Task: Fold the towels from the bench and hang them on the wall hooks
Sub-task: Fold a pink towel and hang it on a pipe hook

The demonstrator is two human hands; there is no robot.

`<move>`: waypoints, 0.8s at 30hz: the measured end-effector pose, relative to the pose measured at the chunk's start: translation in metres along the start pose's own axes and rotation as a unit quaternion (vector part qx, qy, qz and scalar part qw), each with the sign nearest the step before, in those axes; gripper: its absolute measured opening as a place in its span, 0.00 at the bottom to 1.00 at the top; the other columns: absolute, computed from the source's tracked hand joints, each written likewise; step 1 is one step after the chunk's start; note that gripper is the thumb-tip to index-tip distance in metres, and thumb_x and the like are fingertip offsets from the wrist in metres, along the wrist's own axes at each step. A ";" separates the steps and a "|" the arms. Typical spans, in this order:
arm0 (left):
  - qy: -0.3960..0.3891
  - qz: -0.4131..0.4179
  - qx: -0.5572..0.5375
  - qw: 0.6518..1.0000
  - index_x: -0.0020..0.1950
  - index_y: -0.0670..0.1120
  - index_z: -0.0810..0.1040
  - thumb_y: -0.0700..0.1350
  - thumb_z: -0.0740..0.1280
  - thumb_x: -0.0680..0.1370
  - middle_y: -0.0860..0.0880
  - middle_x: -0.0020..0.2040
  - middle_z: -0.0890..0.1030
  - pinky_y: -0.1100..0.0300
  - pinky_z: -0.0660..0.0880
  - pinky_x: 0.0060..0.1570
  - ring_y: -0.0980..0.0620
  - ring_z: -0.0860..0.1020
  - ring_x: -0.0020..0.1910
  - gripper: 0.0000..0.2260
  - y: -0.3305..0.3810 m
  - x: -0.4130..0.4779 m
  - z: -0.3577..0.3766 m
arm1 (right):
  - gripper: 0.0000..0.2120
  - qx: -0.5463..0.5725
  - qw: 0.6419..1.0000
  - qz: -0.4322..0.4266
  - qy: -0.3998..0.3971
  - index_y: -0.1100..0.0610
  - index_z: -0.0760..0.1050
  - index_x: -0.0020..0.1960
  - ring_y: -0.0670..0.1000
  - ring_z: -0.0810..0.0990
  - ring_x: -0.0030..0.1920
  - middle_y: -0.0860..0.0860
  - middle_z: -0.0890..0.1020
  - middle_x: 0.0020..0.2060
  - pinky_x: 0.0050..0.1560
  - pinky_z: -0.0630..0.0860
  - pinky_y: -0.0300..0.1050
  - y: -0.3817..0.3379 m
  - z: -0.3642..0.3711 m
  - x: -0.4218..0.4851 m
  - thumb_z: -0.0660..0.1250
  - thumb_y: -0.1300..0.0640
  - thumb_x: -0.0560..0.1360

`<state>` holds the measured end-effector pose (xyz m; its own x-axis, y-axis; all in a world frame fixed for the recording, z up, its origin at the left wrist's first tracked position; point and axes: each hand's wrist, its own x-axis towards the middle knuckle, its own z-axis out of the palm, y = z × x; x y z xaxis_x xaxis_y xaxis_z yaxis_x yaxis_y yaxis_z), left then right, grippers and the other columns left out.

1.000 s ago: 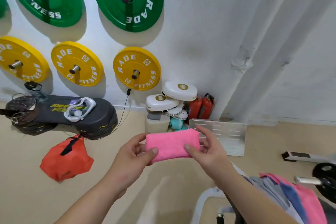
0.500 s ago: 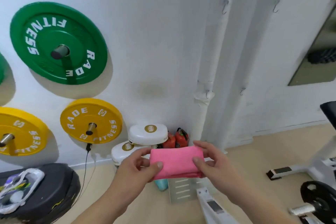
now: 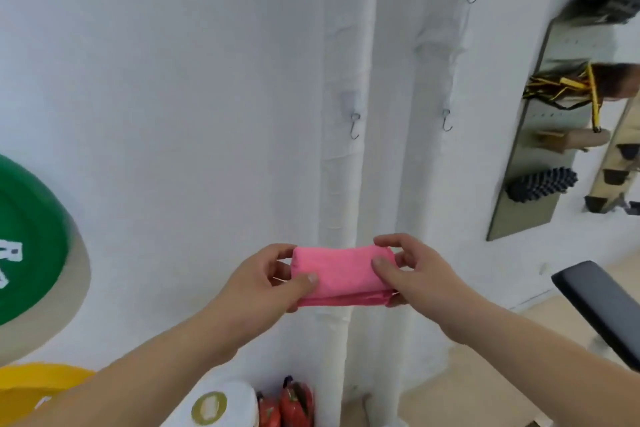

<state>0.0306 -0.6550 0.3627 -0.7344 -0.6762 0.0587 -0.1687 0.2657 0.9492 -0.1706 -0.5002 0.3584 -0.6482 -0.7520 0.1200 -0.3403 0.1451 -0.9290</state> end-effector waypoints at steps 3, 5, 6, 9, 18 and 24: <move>-0.037 0.053 0.020 0.998 0.62 0.59 0.79 0.50 0.74 0.76 0.54 0.49 0.85 0.49 0.82 0.58 0.52 0.87 0.46 0.15 0.038 0.071 -0.015 | 0.14 -0.043 0.998 -0.036 0.036 0.40 0.75 0.63 0.58 0.87 0.41 0.52 0.81 0.52 0.46 0.86 0.50 -0.035 -0.027 0.056 0.70 0.52 0.79; -0.048 0.089 0.030 0.994 0.61 0.59 0.79 0.48 0.75 0.76 0.55 0.51 0.85 0.50 0.81 0.57 0.52 0.87 0.45 0.15 0.069 0.115 -0.023 | 0.15 -0.079 0.993 -0.062 0.064 0.38 0.74 0.62 0.57 0.87 0.40 0.50 0.82 0.52 0.46 0.86 0.50 -0.059 -0.046 0.094 0.70 0.50 0.78; -0.050 0.108 0.031 0.992 0.60 0.59 0.79 0.48 0.75 0.76 0.55 0.52 0.85 0.52 0.81 0.56 0.52 0.87 0.45 0.14 0.084 0.135 -0.025 | 0.15 -0.089 0.990 -0.075 0.080 0.38 0.74 0.62 0.56 0.87 0.40 0.50 0.82 0.51 0.46 0.86 0.50 -0.071 -0.055 0.113 0.70 0.49 0.78; -0.048 0.153 0.031 0.987 0.59 0.58 0.80 0.48 0.75 0.76 0.55 0.53 0.84 0.53 0.81 0.56 0.52 0.87 0.44 0.14 0.129 0.193 -0.028 | 0.14 -0.103 0.981 -0.107 0.129 0.39 0.74 0.61 0.56 0.87 0.40 0.51 0.82 0.51 0.45 0.86 0.53 -0.107 -0.084 0.165 0.70 0.49 0.77; 0.019 0.233 0.000 0.972 0.57 0.52 0.82 0.45 0.74 0.76 0.48 0.51 0.85 0.48 0.83 0.56 0.46 0.87 0.41 0.11 0.235 0.298 -0.032 | 0.12 -0.103 0.954 -0.214 0.183 0.44 0.73 0.61 0.51 0.82 0.35 0.52 0.80 0.51 0.37 0.82 0.43 -0.192 -0.144 0.275 0.68 0.53 0.79; 0.105 0.312 -0.021 0.944 0.59 0.46 0.82 0.42 0.75 0.76 0.47 0.46 0.88 0.51 0.84 0.52 0.46 0.87 0.42 0.12 0.318 0.332 -0.056 | 0.12 -0.067 0.892 -0.367 0.255 0.41 0.73 0.60 0.55 0.84 0.45 0.49 0.81 0.48 0.47 0.83 0.54 -0.279 -0.172 0.335 0.67 0.52 0.79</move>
<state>-0.2296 -0.8338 0.7012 -0.5354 -0.5196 0.6658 0.2827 0.6326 0.7211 -0.4099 -0.6825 0.7179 -0.4310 -0.2901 0.8545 -0.8571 -0.1647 -0.4882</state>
